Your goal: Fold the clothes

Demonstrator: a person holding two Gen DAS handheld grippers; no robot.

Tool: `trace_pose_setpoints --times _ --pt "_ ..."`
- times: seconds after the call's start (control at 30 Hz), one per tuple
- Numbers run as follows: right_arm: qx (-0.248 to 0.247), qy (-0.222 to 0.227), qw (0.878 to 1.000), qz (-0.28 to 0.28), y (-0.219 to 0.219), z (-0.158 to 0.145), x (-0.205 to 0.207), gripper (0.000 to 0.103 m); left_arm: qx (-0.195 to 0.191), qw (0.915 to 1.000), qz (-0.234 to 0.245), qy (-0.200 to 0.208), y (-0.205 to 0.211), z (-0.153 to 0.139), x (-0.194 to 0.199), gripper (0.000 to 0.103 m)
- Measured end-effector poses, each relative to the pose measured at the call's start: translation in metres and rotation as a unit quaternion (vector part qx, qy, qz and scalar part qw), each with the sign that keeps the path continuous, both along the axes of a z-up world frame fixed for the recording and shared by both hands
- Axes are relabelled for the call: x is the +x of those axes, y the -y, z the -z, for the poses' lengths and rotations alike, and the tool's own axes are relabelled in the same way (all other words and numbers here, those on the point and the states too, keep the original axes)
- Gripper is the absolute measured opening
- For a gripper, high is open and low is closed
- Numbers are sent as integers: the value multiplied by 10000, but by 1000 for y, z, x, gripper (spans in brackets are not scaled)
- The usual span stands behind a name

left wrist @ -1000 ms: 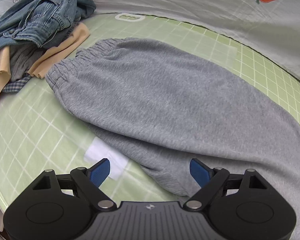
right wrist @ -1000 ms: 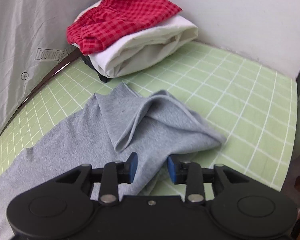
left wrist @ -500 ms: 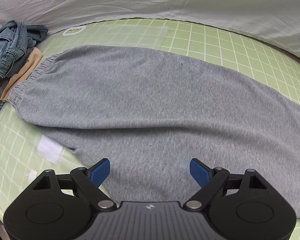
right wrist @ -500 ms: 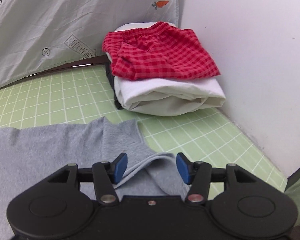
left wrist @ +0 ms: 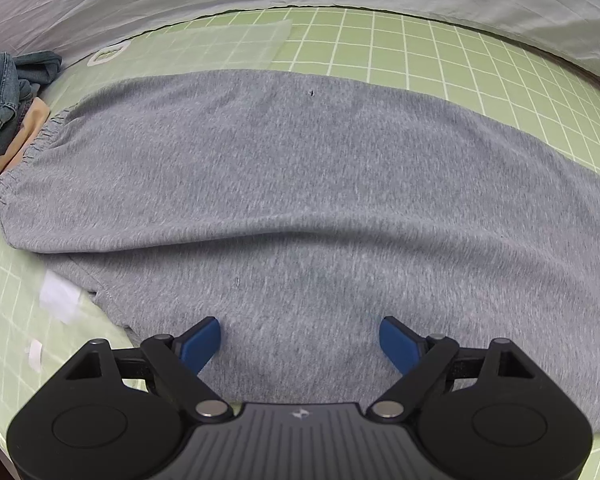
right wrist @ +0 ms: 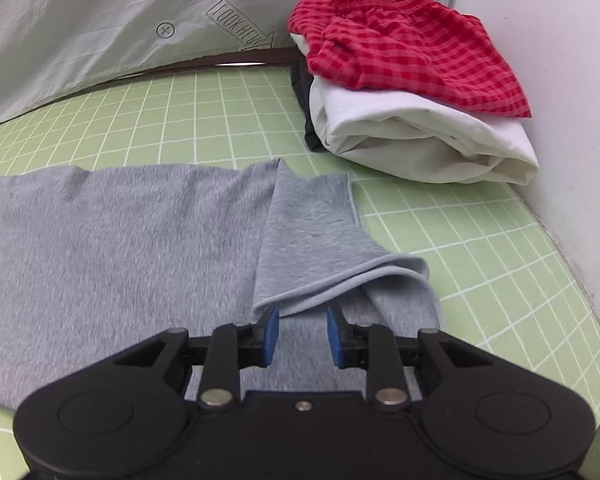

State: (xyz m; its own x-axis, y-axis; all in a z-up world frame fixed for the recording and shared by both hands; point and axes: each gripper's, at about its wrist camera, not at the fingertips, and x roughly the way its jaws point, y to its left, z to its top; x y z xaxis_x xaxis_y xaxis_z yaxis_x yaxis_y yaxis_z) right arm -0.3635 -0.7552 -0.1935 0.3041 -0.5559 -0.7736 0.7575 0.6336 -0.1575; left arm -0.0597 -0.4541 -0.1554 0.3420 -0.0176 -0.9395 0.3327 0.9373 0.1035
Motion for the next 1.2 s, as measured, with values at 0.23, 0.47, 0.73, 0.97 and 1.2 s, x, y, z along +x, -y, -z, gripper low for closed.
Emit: trace_pose_setpoints --times 0.23,0.47,0.73,0.97,1.2 --pt "-240 -101 9996 69 47 10 12 30 -38 9999 -89 -93 -4 4 2 87" --pt "-492 160 9941 957 103 3 1 33 -102 9997 -167 -111 -6 4 3 87" --pt "-429 609 9916 1057 76 -21 -28 38 -159 9993 -311 -156 -11 5 3 87" --pt "37 587 9972 463 26 0 -5 37 -149 9993 -292 -165 -11 5 1 87" --pt "197 672 9960 548 60 16 18 35 -159 9991 -315 -215 -14 7 -1 87"
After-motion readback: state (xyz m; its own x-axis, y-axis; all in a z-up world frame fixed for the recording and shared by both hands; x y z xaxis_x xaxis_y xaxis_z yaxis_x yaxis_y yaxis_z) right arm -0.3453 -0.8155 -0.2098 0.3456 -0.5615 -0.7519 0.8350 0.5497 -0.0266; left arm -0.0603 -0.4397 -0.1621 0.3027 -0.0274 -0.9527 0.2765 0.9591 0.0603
